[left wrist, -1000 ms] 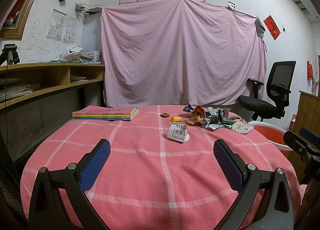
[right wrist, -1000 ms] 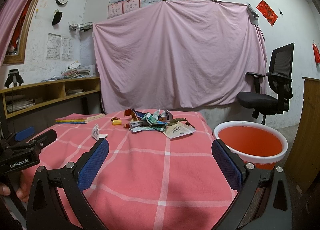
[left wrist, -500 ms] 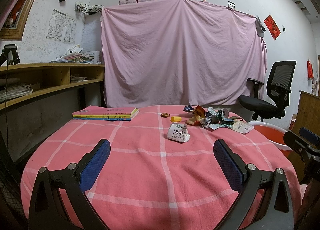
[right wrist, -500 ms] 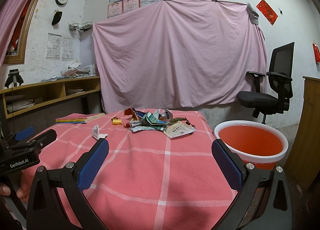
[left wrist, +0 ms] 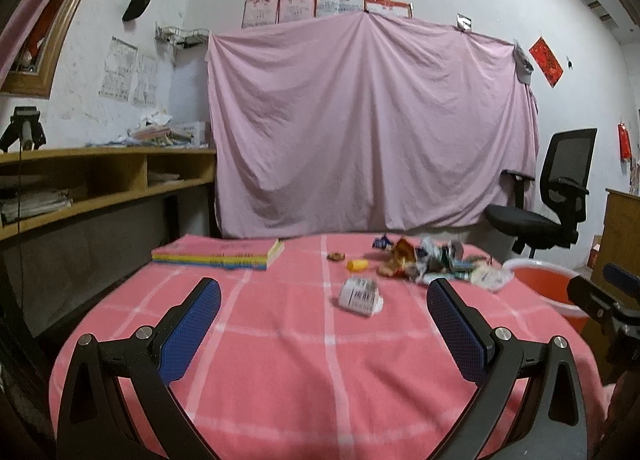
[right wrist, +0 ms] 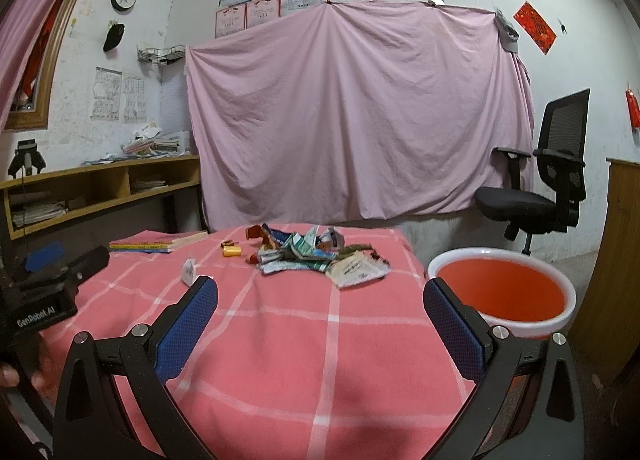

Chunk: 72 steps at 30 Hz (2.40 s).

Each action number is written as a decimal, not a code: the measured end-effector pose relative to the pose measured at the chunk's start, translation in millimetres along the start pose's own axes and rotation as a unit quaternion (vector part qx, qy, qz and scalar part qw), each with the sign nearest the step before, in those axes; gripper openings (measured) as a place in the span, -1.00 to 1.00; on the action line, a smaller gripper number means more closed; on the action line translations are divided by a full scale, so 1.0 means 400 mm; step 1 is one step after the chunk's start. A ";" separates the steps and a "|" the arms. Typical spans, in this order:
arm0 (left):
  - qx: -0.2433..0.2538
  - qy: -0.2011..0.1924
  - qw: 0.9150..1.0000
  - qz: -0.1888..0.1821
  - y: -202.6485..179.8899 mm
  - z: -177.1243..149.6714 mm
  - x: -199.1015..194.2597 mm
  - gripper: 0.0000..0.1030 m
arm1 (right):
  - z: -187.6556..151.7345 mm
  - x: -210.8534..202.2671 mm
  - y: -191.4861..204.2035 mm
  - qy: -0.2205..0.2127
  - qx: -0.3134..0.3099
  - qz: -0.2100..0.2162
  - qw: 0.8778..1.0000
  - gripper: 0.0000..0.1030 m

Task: Collect trash
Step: 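Reach the left tool to the white paper cup and grasp it, then lift the white cup with the left tool while the right tool grasps the white paper bag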

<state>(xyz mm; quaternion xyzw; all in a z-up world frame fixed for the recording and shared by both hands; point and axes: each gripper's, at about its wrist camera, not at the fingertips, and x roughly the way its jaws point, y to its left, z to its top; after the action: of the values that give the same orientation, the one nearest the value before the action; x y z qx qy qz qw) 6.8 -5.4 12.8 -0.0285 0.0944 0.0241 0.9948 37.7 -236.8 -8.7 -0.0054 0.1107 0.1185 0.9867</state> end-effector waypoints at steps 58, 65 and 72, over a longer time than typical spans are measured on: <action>-0.071 0.259 0.958 -0.100 -0.027 0.006 0.404 -0.20 | 0.029 0.454 -0.096 0.279 -0.052 0.134 0.950 0.19; -0.067 0.259 0.957 -0.113 -0.032 0.005 0.398 -0.51 | 0.022 0.466 -0.089 0.289 -0.054 0.135 0.946 0.14; -0.060 0.254 0.958 -0.119 -0.039 0.002 0.395 -0.56 | 0.020 0.460 -0.087 0.288 -0.047 0.139 0.946 -0.21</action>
<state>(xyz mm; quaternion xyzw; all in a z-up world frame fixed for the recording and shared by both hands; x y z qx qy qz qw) 162.8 -14.2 -15.5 -0.1041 0.3387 -0.0970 0.9301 221.9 -227.4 -41.9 -0.0699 0.3841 0.2527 0.8853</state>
